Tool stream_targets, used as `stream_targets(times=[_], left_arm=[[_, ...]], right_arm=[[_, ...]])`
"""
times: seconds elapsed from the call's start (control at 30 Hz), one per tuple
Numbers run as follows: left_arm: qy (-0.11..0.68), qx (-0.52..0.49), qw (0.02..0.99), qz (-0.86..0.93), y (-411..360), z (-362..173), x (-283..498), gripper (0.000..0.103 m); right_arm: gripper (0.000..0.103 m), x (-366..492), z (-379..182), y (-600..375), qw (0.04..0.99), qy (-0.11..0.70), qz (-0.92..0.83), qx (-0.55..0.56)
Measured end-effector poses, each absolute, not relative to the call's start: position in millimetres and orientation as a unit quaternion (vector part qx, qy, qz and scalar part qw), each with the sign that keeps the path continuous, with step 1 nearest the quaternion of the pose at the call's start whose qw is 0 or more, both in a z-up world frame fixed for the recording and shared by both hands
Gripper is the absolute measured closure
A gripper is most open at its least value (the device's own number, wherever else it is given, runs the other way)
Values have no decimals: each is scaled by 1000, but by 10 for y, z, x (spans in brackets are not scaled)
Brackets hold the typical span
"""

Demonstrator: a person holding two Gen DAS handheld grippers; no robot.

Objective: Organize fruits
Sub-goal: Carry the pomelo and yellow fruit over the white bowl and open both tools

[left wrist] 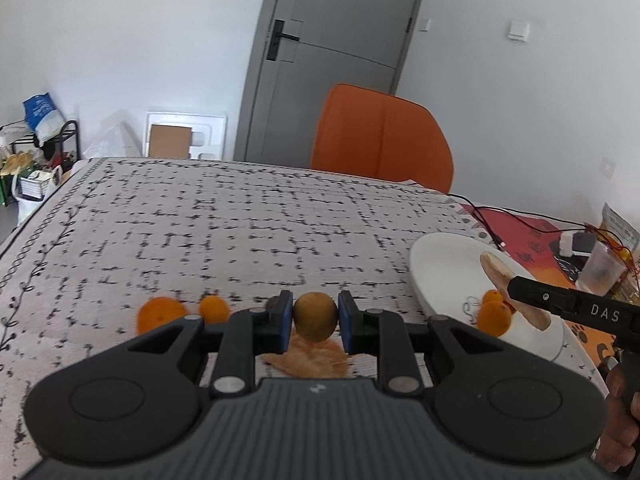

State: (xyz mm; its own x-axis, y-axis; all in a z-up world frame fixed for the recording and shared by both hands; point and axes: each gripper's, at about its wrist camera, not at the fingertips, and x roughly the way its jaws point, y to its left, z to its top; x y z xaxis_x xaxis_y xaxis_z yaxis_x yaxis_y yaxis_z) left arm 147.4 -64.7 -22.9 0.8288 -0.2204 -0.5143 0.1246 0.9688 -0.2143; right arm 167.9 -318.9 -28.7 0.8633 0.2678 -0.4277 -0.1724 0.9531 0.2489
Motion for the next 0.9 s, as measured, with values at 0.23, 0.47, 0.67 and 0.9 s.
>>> stream_targets(times=[0.23, 0.47, 0.67, 0.9], left_arm=[[275, -76, 952, -109, -815, -194, 1531, 80], [273, -64, 951, -126, -1009, -175, 1575, 80], [273, -57, 951, -135, -1126, -165, 1626, 80], [276, -51, 949, -143, -1230, -172, 1719, 80]], right_arm=[[70, 1630, -294, -3434, 962, 233, 87, 111], [70, 1594, -307, -3621, 964, 230, 61, 122], [70, 1618, -344, -3770, 962, 232, 43, 134], [70, 1665, -379, -3854, 963, 227, 25, 145]])
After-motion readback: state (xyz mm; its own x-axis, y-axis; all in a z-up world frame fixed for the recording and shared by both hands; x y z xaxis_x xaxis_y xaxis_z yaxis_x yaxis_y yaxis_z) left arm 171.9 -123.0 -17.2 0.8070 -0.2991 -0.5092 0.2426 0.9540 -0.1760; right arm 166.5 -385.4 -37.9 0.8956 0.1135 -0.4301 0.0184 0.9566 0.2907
